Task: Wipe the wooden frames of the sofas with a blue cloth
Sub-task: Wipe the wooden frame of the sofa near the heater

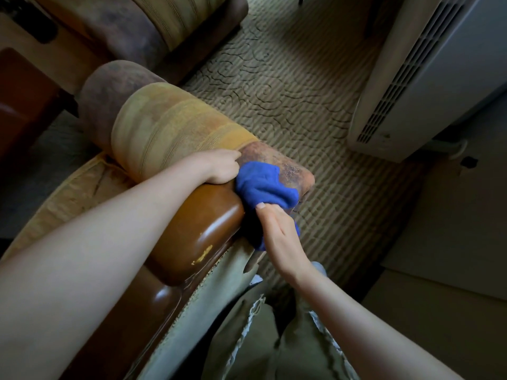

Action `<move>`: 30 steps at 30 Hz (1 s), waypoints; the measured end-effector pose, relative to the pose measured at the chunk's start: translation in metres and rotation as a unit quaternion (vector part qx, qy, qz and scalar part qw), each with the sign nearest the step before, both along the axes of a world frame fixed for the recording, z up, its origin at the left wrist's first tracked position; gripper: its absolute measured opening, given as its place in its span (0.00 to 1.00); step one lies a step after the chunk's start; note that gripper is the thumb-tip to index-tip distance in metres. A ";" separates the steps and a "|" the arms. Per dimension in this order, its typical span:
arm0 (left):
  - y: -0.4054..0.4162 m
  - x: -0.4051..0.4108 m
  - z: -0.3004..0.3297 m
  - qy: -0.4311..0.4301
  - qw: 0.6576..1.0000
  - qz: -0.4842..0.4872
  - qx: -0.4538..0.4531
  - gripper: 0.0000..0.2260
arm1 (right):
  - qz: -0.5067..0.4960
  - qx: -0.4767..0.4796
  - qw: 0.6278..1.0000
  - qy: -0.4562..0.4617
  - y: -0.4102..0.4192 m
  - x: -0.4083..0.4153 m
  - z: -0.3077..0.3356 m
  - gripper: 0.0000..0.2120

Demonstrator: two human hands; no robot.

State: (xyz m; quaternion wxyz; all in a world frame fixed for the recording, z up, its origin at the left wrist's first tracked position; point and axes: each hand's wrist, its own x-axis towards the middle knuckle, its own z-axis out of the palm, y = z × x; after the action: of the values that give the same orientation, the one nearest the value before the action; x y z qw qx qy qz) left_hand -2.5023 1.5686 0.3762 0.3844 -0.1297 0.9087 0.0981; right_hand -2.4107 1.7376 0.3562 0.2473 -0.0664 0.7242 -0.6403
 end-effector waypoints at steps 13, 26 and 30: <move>-0.029 0.015 0.021 0.167 0.933 0.311 0.070 0.09 | 0.201 0.070 0.976 0.053 -0.006 -0.049 0.023 0.21; -0.011 0.029 0.036 0.210 0.938 0.257 -0.105 0.14 | 0.325 0.145 0.934 0.039 -0.048 -0.085 0.027 0.23; -0.012 0.030 0.037 0.227 0.937 0.259 -0.058 0.09 | 0.293 0.086 0.952 -0.006 -0.023 -0.075 0.030 0.21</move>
State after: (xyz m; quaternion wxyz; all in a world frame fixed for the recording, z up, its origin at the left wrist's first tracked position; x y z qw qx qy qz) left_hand -2.4718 1.5571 0.4127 0.1205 -0.3568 0.9109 0.1684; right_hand -2.4861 1.7143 0.3859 0.4329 -0.2507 0.7237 -0.4754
